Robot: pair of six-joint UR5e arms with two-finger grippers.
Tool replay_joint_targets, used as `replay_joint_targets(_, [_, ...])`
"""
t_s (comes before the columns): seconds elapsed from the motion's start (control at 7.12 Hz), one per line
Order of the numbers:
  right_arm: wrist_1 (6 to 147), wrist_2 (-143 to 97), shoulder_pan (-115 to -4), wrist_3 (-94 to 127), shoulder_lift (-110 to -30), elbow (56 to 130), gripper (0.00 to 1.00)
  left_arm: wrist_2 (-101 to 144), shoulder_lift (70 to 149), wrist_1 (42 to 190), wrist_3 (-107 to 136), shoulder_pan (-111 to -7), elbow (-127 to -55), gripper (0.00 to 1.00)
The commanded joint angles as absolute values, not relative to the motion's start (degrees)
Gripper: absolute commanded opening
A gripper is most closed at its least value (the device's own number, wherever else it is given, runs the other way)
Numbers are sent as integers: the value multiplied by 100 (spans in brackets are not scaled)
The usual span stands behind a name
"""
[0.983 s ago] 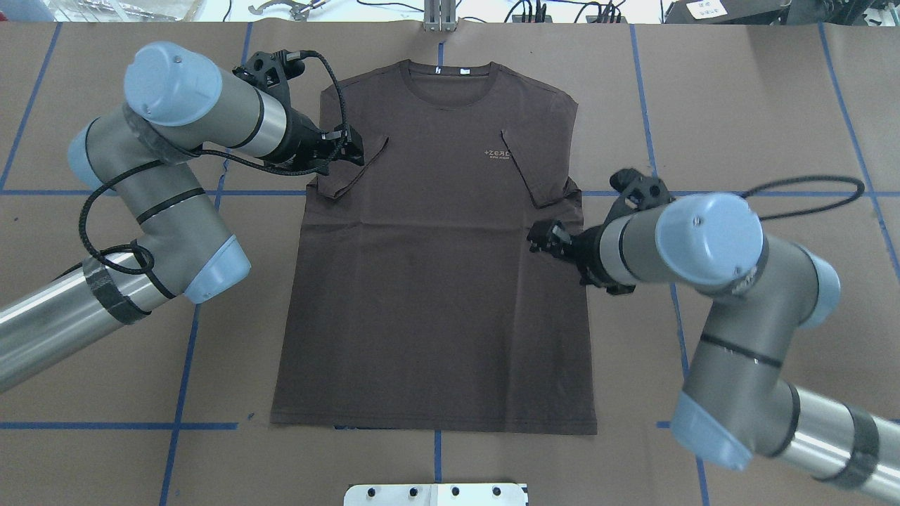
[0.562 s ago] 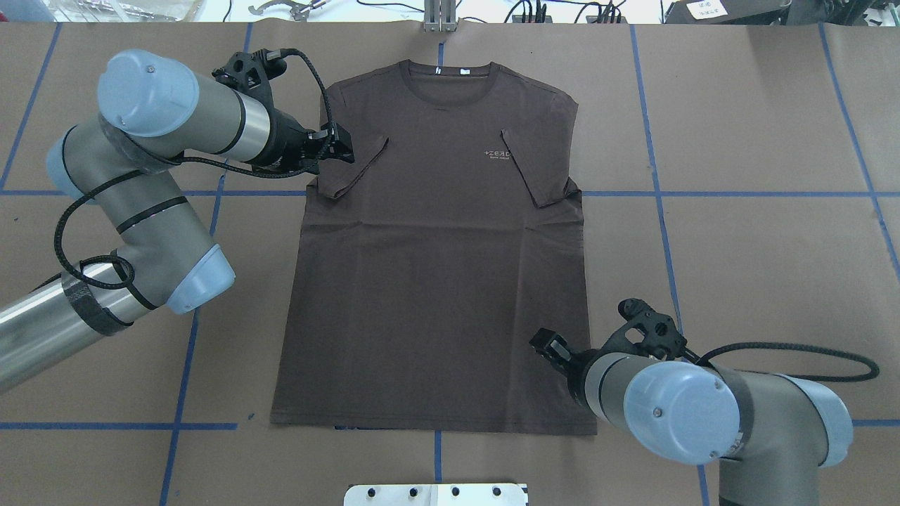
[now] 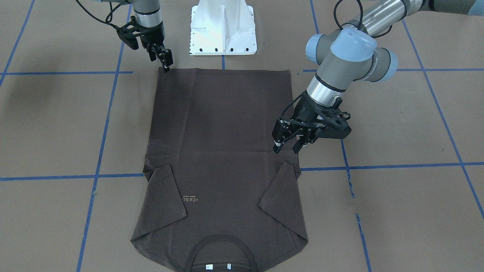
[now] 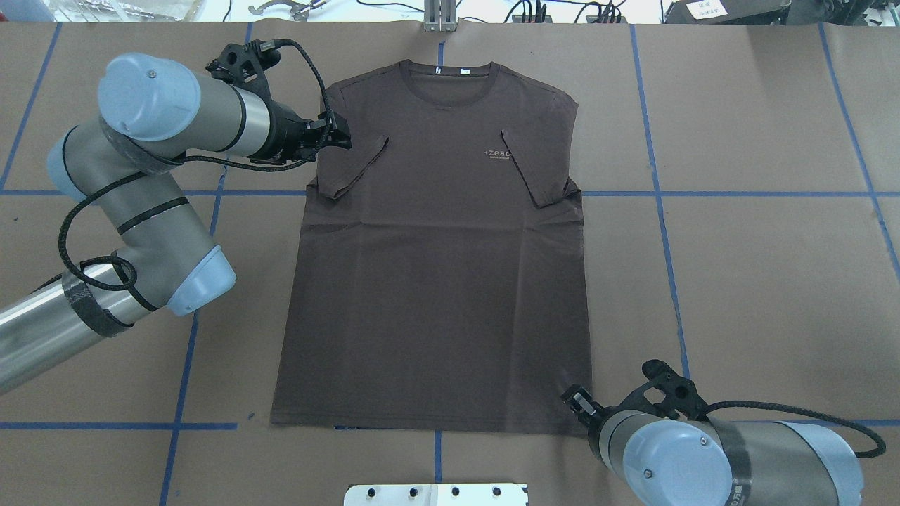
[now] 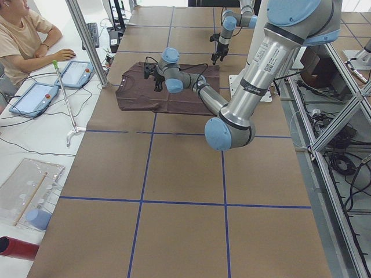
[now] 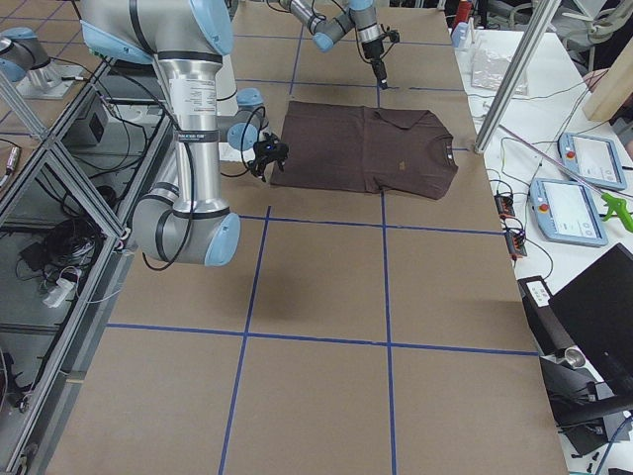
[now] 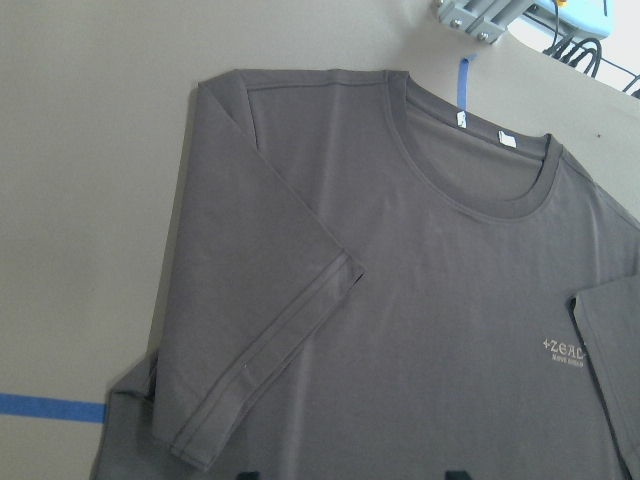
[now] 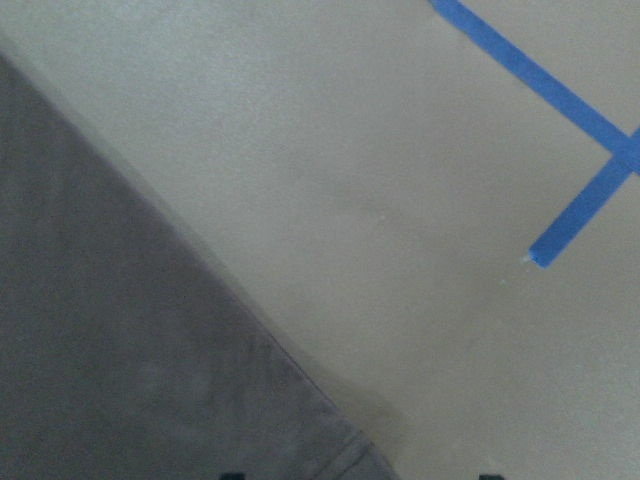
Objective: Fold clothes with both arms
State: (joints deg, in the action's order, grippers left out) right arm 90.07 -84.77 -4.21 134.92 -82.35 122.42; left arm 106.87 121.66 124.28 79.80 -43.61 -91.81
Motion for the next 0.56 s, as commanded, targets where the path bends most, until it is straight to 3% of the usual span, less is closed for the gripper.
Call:
replay_joint_targets(0.0, [9132, -8499, -255, 13535, -8183, 12086, 73, 10644, 12164, 12428, 7989, -4359, -9185, 69])
replay_joint_targets(0.42, [9132, -8499, -237, 13535, -8165, 12111, 41, 10644, 12138, 12428, 7989, -4359, -9185, 69])
